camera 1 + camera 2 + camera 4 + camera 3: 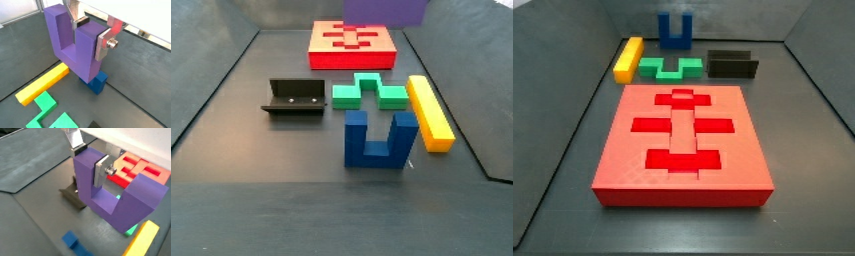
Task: Pick up the purple object. Move up. Move to above the board. Insert the purple object.
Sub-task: Move to above the board, then insert the purple object.
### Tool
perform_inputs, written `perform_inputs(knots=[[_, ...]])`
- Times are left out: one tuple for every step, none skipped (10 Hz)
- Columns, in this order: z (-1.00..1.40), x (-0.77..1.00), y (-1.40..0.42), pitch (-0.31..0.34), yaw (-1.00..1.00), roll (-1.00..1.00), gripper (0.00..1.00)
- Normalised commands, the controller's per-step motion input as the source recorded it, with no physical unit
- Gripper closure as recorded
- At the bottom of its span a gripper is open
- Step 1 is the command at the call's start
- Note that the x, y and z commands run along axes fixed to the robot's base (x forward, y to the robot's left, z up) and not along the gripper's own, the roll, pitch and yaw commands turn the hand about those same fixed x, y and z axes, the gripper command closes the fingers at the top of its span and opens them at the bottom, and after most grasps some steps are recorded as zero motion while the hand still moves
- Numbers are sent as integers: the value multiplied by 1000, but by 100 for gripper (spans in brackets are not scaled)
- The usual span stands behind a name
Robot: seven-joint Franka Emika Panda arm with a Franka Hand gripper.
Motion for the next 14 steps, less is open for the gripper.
perform_inputs(knots=[[167,-120,-1400,190,50,-68,100],[171,-128,-1400,92,33,0,100],[168,-131,-1400,38,21,-33,100],[172,-132,-1400,22,13,-11,100],[174,-133,-1400,20,11,-7,100],[180,-132,-1400,21,10,-15,100],[190,-122,-1400,19,11,-6,100],[206,-113,-1400,34,8,-1,100],[224,-103,-1400,54,8,7,100],[153,-42,-901,80,8,-1,100],[80,26,-423,117,5,3,100],[58,45,-252,129,5,4,100],[49,42,-182,132,9,8,100],[-131,-69,0,-47,0,-20,100]])
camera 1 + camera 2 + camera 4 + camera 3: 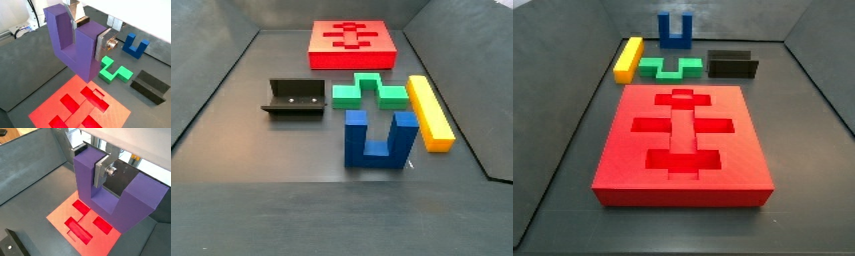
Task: Pick up the purple object. Move up. Move to above the board. Insert the purple object.
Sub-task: Insert the purple object.
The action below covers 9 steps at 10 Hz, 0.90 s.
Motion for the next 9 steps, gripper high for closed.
perform_inputs(knots=[[-126,-94,0,-61,0,-19,100],[-320,0,0,-44,0,-41,100],[-597,366,-320,19,0,86,100],[-326,571,-466,206,74,213,100],[-171,466,-557,199,0,226,100],[-100,351,-471,146,0,177,100],[-186,254,-534,69,0,154,100],[-257,89,-554,0,0,121,100],[-423,0,-406,-47,260,64,100]])
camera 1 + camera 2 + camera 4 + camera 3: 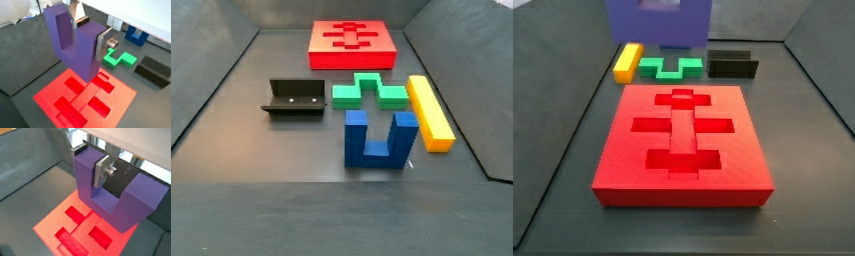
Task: Pick up the purple object. Move up. Move to above the board. Insert the purple object.
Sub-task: Insert the purple object.
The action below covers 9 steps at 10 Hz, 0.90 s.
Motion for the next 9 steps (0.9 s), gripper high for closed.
perform_inputs(knots=[[-509,-26,-280,-174,486,0,100],[-469,-146,-351,-289,437,-4,100],[-491,-183,-377,-337,389,-16,100],[-454,-71,-440,-286,320,0,100],[-449,-43,-511,-210,231,90,100],[-446,0,-480,-179,226,103,100],[-397,103,-437,-73,209,156,100],[-297,331,-357,86,80,283,100],[-149,557,-246,286,0,377,100]])
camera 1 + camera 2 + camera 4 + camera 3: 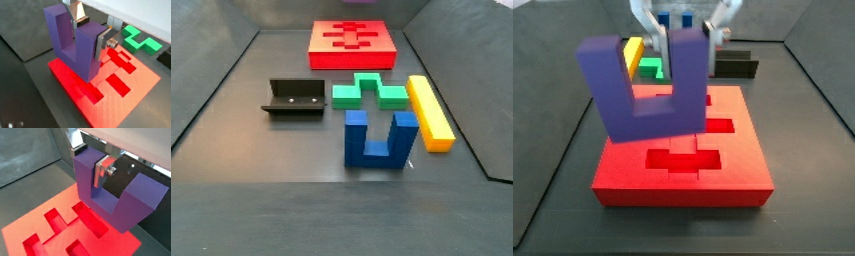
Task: Pick up the purple object. Move up. Move to above the board. Insert the purple object.
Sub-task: Insert the purple object.
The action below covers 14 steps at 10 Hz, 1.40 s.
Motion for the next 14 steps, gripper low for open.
perform_inputs(knots=[[-91,577,-114,333,-54,361,100],[-83,594,-40,337,-80,311,100],[-91,566,-37,326,-111,301,100],[-371,457,-111,180,-120,194,100],[-466,349,-9,34,-97,34,100],[-437,489,0,27,-160,-21,100],[-366,540,6,26,-177,-41,100],[-283,446,0,36,-146,-14,100],[-269,174,0,-44,-154,-83,100],[-174,0,49,-126,-234,-237,100],[-203,0,43,-144,-194,-201,100],[-251,0,0,-116,-149,-67,100],[-249,0,0,-66,-169,0,100],[-174,0,54,-34,-149,0,100]])
